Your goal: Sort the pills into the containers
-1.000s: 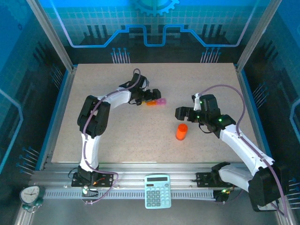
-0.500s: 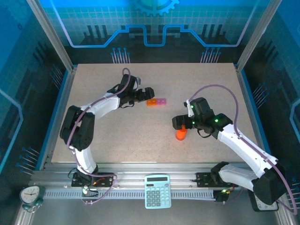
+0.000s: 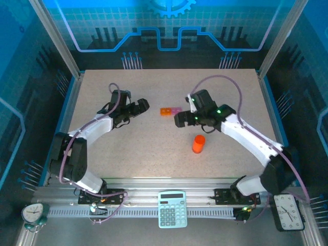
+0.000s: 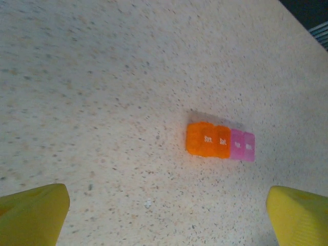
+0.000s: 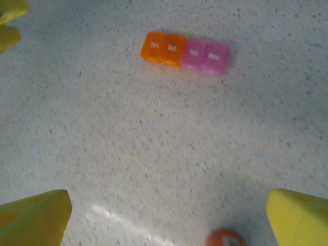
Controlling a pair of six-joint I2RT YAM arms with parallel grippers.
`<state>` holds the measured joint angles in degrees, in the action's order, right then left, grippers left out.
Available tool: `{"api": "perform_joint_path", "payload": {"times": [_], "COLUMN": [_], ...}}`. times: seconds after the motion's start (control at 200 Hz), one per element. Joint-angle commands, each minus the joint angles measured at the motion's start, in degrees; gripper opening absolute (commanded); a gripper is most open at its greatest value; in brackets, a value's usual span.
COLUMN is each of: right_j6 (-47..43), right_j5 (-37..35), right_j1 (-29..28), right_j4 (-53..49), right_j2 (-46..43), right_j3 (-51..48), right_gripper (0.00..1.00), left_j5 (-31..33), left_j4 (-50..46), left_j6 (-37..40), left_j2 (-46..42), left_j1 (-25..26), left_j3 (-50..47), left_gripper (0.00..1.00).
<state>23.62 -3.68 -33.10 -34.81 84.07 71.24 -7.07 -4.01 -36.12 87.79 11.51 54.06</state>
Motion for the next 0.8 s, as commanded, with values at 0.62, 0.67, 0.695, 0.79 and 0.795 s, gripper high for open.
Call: {"api": "perform_joint_path", "payload": {"times": [0.62, 0.67, 0.695, 0.79, 0.795], "right_j6": [10.87, 11.55, 11.85, 12.79, 12.82], "right_j5": [-5.92, -5.6, -5.51, -4.76, -4.67], "right_j1": [0.31, 0.58, 0.79, 1.51, 1.57], "right_j4": [-15.84, -15.63, -15.64, -15.4, -15.39], "right_j2": [55.35, 56.21, 56.61, 57.55, 57.53], "right_j3": [58.57, 58.53, 58.49, 57.86, 57.82], "right_gripper": [0.75, 0.74, 0.73, 0.72, 0.72], "left_j5": [-5.12, -5.49, -5.73, -6.58, -6.56], "left_j4": [2.69, 3.05, 3.26, 3.81, 3.87], "left_j6": [-4.7, -5.1, -5.23, -5.86, -5.88], "left_j2": [-9.99, -9.88, -9.75, -9.33, -9.31], "left_j1": [-5.63, -5.62, -5.62, -5.66, -5.64], "left_j3": [-9.15, -9.07, -9.06, -8.9, -8.94], "left_gripper": [0.99, 0.99, 0.99, 0.99, 0.99]}}
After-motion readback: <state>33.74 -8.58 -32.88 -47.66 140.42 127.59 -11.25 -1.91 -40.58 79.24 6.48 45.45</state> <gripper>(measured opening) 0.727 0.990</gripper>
